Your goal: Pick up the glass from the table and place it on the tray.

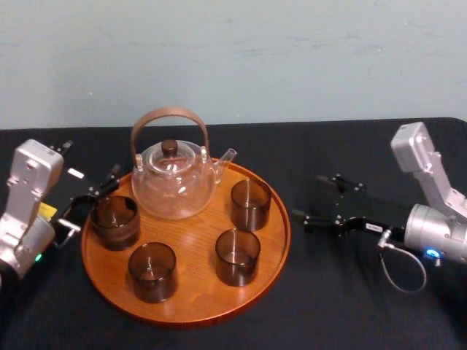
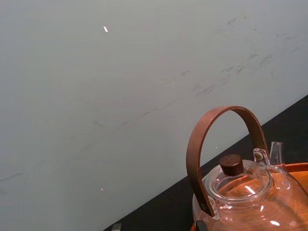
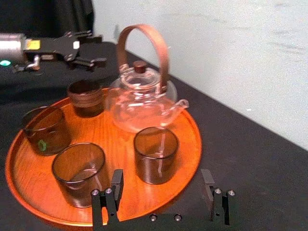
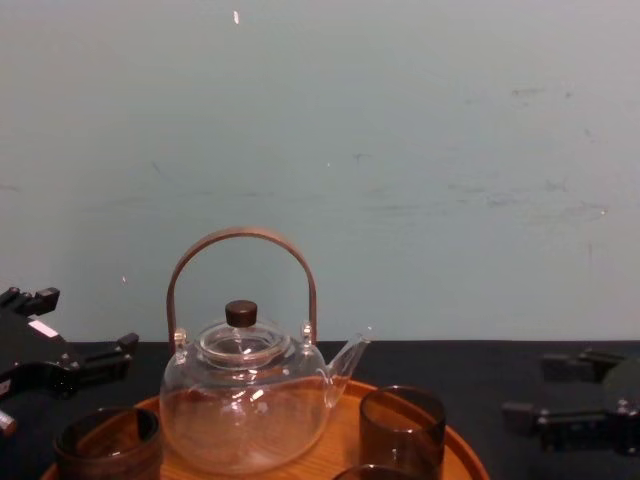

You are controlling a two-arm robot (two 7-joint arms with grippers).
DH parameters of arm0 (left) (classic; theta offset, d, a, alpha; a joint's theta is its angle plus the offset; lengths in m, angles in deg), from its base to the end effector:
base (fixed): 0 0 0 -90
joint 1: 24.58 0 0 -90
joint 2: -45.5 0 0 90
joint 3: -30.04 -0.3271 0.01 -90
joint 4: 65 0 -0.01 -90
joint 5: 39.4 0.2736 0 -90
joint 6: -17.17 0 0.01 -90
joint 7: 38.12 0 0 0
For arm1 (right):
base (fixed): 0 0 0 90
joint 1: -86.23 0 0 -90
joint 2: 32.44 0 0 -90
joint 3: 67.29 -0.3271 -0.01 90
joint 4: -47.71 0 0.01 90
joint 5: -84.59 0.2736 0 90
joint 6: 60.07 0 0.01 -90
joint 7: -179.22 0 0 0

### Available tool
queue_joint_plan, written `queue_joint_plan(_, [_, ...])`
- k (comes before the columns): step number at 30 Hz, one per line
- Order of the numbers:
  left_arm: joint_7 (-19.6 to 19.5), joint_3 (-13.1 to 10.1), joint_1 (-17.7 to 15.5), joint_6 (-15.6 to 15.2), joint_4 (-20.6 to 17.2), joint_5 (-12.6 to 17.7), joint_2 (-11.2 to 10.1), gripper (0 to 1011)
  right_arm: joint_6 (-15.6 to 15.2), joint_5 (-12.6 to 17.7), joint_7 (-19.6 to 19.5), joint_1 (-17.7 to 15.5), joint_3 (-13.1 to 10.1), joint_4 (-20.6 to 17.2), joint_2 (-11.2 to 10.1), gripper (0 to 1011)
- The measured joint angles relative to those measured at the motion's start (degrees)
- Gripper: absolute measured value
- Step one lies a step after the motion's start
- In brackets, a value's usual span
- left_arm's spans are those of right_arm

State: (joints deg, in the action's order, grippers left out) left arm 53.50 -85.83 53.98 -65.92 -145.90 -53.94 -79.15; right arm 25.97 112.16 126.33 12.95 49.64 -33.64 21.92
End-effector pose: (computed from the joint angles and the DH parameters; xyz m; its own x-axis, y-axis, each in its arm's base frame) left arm 0.3309 0.1131 -0.3254 0.2923 0.8802 0.3740 -0.9552 0.2874 0.0702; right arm 0.3573 -0.1150 -0.2951 0.8070 -0.5883 0.0508 0.5789 0.7713 -0.2645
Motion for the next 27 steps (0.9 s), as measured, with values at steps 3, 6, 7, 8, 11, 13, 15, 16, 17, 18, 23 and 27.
queue_joint_plan(3, [0.0, 0.0, 0.0, 0.0, 0.0, 0.0, 0.0, 1001, 1.09, 0.53, -1.96, -1.86, -1.53, -1.41, -0.45, 1002])
queue_joint_plan(6, [0.0, 0.0, 0.0, 0.0, 0.0, 0.0, 0.0, 1001, 2.51, 0.7, -4.48, -3.69, -3.17, -2.56, -0.32, 1002])
queue_joint_plan(7, [0.0, 0.0, 0.0, 0.0, 0.0, 0.0, 0.0, 1001, 2.87, 0.7, -5.15, -4.18, -3.59, -2.8, -0.18, 1002])
queue_joint_plan(8, [0.0, 0.0, 0.0, 0.0, 0.0, 0.0, 0.0, 1001, 3.22, 0.68, -5.79, -4.62, -3.97, -2.99, -0.03, 1002])
queue_joint_plan(11, [0.0, 0.0, 0.0, 0.0, 0.0, 0.0, 0.0, 1001, 4.5, 0.43, -8.81, -6.24, -5.65, -3.68, 0.89, 1002])
queue_joint_plan(13, [0.0, 0.0, 0.0, 0.0, 0.0, 0.0, 0.0, 1001, 5.52, -0.24, -11.07, -7.25, -6.71, -4.01, 1.67, 1002])
queue_joint_plan(15, [0.0, 0.0, 0.0, 0.0, 0.0, 0.0, 0.0, 1001, 6.52, -1.14, -13.5, -8.16, -7.6, -4.12, 2.65, 1002])
queue_joint_plan(16, [0.0, 0.0, 0.0, 0.0, 0.0, 0.0, 0.0, 1001, 6.79, -1.43, -14.19, -8.38, -7.83, -4.12, 2.95, 1002])
queue_joint_plan(17, [0.0, 0.0, 0.0, 0.0, 0.0, 0.0, 0.0, 1001, 7.29, -2.01, -15.41, -8.76, -8.26, -4.09, 3.55, 1002])
queue_joint_plan(18, [0.0, 0.0, 0.0, 0.0, 0.0, 0.0, 0.0, 1001, 7.29, -2.01, -15.41, -8.76, -8.26, -4.09, 3.55, 1002])
queue_joint_plan(23, [0.0, 0.0, 0.0, 0.0, 0.0, 0.0, 0.0, 1001, 8.04, -3.63, -18.19, -9.58, -9.23, -2.97, 5.5, 1002])
queue_joint_plan(27, [0.0, 0.0, 0.0, 0.0, 0.0, 0.0, 0.0, 1001, 7.95, -4.29, -18.67, -9.67, -9.54, -2.36, 6.25, 1002])
